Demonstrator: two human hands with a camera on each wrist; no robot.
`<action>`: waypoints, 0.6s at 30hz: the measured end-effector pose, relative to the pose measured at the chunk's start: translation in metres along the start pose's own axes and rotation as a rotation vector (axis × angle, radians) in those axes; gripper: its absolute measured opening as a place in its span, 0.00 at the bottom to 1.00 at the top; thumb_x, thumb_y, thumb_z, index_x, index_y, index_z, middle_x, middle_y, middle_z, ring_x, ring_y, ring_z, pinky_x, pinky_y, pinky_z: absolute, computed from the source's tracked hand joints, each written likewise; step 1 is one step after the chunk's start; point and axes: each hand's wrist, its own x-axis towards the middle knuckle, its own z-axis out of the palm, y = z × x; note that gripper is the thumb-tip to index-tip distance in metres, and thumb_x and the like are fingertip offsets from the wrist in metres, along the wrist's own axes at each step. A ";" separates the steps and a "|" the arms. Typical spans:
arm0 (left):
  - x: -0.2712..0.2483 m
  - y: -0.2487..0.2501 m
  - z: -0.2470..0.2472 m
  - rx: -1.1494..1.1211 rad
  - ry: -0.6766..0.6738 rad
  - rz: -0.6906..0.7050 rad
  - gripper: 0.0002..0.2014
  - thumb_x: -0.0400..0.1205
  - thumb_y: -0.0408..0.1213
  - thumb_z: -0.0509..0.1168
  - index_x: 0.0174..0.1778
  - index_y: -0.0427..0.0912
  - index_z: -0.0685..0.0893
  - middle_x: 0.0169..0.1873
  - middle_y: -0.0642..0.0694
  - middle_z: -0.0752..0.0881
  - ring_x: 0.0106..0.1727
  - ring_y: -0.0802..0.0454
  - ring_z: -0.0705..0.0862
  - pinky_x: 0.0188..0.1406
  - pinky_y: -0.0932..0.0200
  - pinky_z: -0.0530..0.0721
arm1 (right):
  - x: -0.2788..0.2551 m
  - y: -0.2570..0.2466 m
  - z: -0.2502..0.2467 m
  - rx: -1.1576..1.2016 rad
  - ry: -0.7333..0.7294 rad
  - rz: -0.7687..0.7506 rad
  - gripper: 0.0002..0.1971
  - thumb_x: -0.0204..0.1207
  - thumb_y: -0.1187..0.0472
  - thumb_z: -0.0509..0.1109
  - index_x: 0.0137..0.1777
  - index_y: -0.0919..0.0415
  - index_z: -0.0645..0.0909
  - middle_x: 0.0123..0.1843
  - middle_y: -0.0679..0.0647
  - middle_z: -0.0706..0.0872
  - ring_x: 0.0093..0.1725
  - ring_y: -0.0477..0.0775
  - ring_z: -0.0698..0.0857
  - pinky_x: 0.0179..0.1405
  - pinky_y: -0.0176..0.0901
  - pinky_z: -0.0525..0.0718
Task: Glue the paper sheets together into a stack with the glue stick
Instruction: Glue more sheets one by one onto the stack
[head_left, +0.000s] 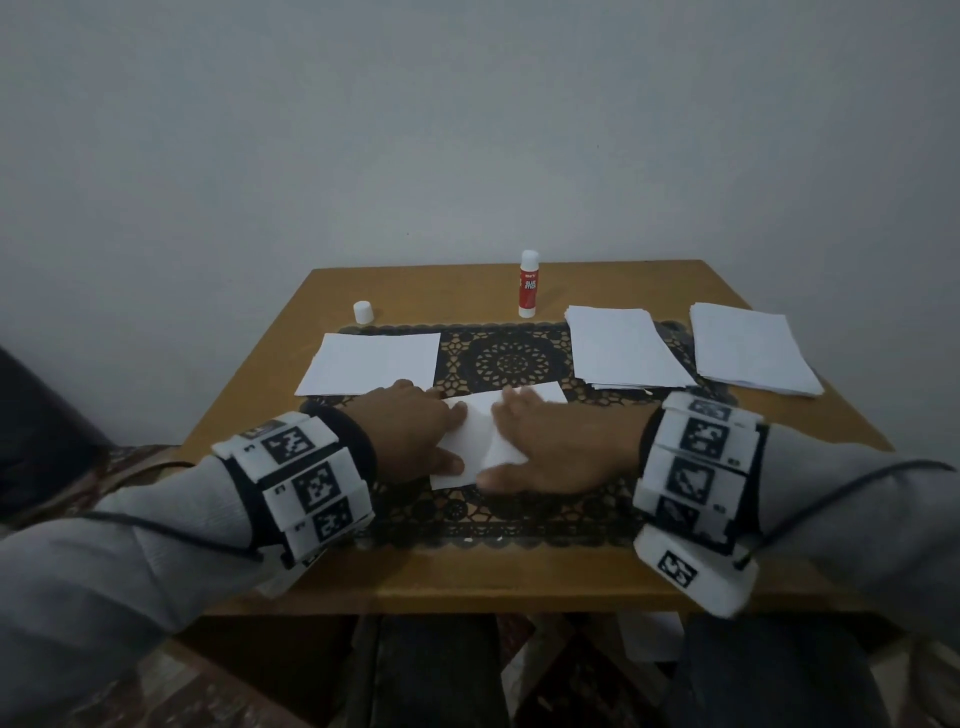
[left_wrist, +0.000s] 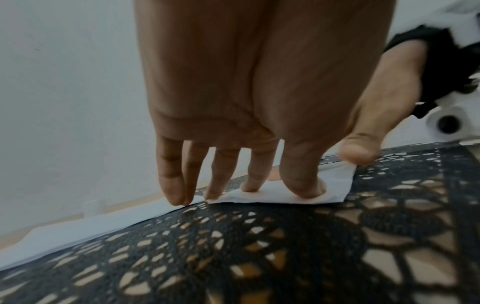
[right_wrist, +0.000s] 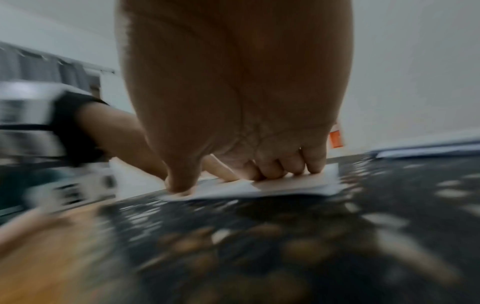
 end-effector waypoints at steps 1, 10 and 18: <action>0.000 0.000 0.000 -0.002 -0.014 0.000 0.34 0.84 0.58 0.55 0.83 0.46 0.56 0.74 0.40 0.71 0.69 0.42 0.73 0.69 0.50 0.75 | -0.002 -0.005 0.005 -0.014 -0.020 -0.039 0.48 0.80 0.31 0.51 0.85 0.64 0.36 0.86 0.61 0.35 0.85 0.60 0.37 0.83 0.55 0.48; 0.000 0.001 -0.001 -0.033 -0.058 -0.015 0.35 0.85 0.57 0.54 0.84 0.44 0.53 0.78 0.39 0.67 0.74 0.44 0.71 0.73 0.49 0.72 | -0.002 0.005 -0.001 -0.018 -0.003 -0.003 0.42 0.83 0.36 0.50 0.86 0.63 0.38 0.87 0.61 0.36 0.86 0.59 0.40 0.83 0.55 0.50; -0.010 0.012 -0.002 -0.034 -0.093 -0.011 0.34 0.87 0.52 0.52 0.84 0.43 0.46 0.83 0.39 0.53 0.81 0.43 0.60 0.79 0.49 0.64 | 0.002 0.026 -0.005 -0.039 0.022 0.033 0.38 0.87 0.42 0.50 0.86 0.61 0.39 0.87 0.60 0.38 0.86 0.58 0.43 0.84 0.51 0.51</action>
